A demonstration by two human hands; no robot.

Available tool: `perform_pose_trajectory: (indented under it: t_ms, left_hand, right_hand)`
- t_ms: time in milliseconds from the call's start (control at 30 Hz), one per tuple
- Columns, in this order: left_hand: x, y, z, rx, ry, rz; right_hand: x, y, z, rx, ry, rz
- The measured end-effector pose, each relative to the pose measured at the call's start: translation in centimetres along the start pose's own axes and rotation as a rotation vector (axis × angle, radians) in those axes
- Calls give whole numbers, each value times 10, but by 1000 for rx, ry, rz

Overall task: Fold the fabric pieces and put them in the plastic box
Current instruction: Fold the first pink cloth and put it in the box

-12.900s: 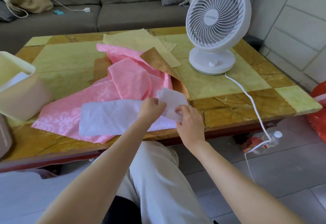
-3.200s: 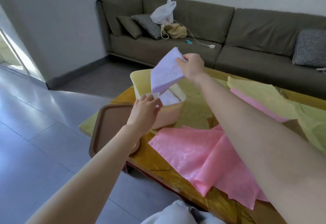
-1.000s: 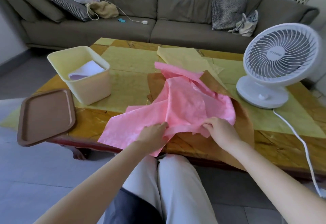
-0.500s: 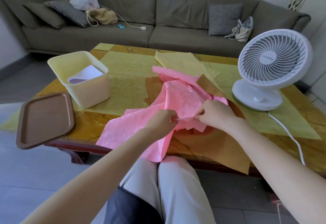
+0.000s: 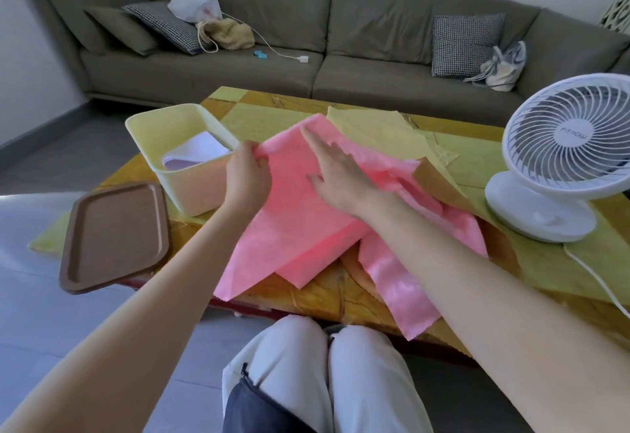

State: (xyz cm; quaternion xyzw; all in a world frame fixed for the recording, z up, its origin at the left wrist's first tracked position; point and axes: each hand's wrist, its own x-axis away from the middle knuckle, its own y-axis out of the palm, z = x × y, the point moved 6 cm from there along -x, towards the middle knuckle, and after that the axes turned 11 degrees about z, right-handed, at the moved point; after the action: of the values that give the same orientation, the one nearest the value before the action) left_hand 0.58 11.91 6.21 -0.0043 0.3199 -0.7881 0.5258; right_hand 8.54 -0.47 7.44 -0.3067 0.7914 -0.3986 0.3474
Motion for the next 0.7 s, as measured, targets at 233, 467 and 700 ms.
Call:
perform_pose_trajectory:
  t_ms: [233, 467, 700]
  left_hand:
    - [45, 32, -4, -361, 378, -135]
    - [139, 106, -40, -621, 484, -636]
    - [122, 96, -44, -744, 419, -563]
  right_hand:
    - [77, 42, 49, 135, 149, -14]
    - [149, 52, 135, 396, 379, -112]
    - [157, 15, 171, 464, 490, -144]
